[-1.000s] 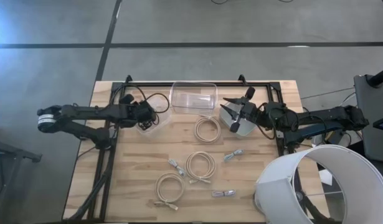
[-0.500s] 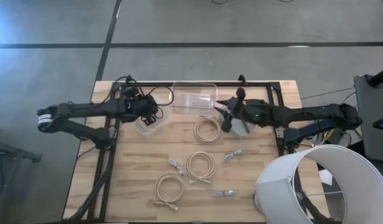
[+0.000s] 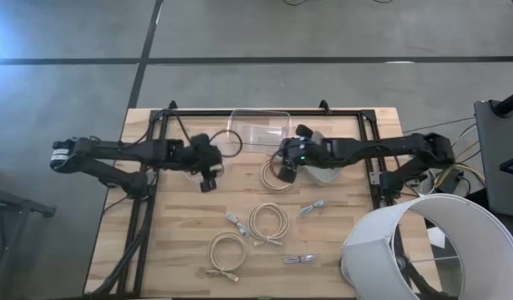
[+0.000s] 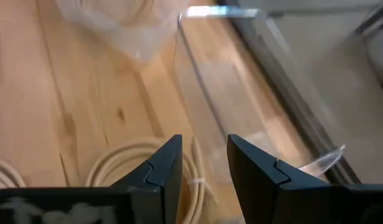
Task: Pick & Place USB Port
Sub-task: Put the brown HDMI cable into the left transparent bin
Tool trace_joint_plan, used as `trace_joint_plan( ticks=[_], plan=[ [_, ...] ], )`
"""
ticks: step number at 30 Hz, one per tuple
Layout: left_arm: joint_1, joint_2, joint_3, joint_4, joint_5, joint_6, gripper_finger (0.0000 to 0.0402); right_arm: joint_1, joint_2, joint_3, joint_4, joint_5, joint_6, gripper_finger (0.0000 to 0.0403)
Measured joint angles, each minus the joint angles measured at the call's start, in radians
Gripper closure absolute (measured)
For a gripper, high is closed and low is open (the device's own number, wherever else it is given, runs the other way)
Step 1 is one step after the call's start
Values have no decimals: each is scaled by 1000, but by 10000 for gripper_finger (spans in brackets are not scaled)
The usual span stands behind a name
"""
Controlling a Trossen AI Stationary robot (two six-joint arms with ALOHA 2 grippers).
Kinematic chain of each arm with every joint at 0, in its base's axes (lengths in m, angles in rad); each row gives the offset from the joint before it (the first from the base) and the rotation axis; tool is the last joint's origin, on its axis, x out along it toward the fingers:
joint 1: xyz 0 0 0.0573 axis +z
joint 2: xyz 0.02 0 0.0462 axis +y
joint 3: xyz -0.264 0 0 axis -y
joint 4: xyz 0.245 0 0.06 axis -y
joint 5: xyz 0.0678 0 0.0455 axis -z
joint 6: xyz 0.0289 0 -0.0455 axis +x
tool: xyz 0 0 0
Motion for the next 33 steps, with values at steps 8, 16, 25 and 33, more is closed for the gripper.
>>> trace_joint_plan(
  ticks=[8,16,25,33],
  plan=[
    [-189,17,-38,108,107,-84,217,-5,119,85,-75,-139,-58,280],
    [-278,97,-99,198,189,-196,218,-19,134,51,-71,-233,-50,280],
    [-280,215,-100,242,264,-201,218,-36,113,40,-66,-288,-15,280],
    [-309,263,-100,322,279,-315,218,-42,107,39,-59,-288,-86,280]
  ],
)
